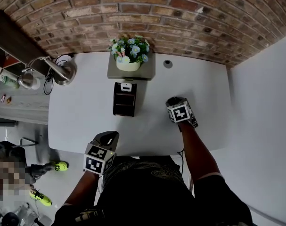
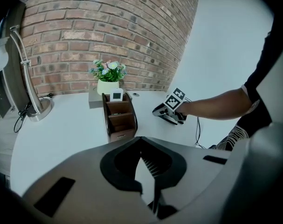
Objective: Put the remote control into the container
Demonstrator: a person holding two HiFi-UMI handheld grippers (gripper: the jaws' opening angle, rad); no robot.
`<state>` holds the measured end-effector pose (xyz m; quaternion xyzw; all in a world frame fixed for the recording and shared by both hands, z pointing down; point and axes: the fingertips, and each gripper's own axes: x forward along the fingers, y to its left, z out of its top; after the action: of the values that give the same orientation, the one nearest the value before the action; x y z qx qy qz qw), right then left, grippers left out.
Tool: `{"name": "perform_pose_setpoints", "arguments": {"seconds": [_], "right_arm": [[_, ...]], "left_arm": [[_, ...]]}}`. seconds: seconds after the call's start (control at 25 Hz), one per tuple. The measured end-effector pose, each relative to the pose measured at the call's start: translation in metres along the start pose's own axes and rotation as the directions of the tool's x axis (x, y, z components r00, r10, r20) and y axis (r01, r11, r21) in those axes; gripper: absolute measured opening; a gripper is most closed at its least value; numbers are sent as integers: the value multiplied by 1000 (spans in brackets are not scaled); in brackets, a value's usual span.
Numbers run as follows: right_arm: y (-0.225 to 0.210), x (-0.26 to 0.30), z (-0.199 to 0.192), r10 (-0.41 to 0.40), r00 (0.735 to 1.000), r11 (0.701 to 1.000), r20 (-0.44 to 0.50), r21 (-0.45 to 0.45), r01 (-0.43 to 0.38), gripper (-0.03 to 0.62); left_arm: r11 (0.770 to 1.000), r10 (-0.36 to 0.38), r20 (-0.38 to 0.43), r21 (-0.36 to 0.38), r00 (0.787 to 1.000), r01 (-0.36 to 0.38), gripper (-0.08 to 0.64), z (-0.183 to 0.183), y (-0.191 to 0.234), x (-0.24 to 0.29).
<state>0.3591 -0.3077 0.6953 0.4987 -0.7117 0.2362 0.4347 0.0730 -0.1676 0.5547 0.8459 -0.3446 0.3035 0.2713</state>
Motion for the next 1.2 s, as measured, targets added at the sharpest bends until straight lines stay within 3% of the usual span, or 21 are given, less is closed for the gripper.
{"name": "perform_pose_setpoints", "arguments": {"seconds": [0.2,0.36,0.4,0.44,0.6,0.68,0.76,0.96,1.2], "right_arm": [[-2,-3,3,-25,1000,1000,14,-1,25,204],[4,-29,12,-51,997,999,61,22,50,153],[6,-35,15,-62,994,998,85,23,60,49],[7,-39,16,-75,992,997,105,19,74,8],[9,-31,10,-73,995,997,61,-13,74,32],[0,-23,12,-91,994,996,61,-2,91,156],[-10,-17,11,-105,993,994,46,33,104,219],[-23,-2,5,-81,997,992,-6,102,81,227],[-20,2,3,-64,996,997,-58,42,66,209]], "left_arm": [[1000,-8,2,20,1000,8,-6,4,7,-4],[999,-33,8,39,999,32,-6,7,10,-8],[998,-43,9,45,999,42,-6,8,11,-8],[997,-53,7,54,999,52,-6,8,11,-9],[991,-88,-12,100,996,89,-6,7,11,-12],[989,-90,-29,117,996,93,-6,3,14,-15],[990,-77,-38,117,996,81,-6,-1,19,-19],[997,-39,-28,69,999,41,-6,-4,28,-26],[999,-21,-7,35,1000,21,-6,0,26,-24]]}}
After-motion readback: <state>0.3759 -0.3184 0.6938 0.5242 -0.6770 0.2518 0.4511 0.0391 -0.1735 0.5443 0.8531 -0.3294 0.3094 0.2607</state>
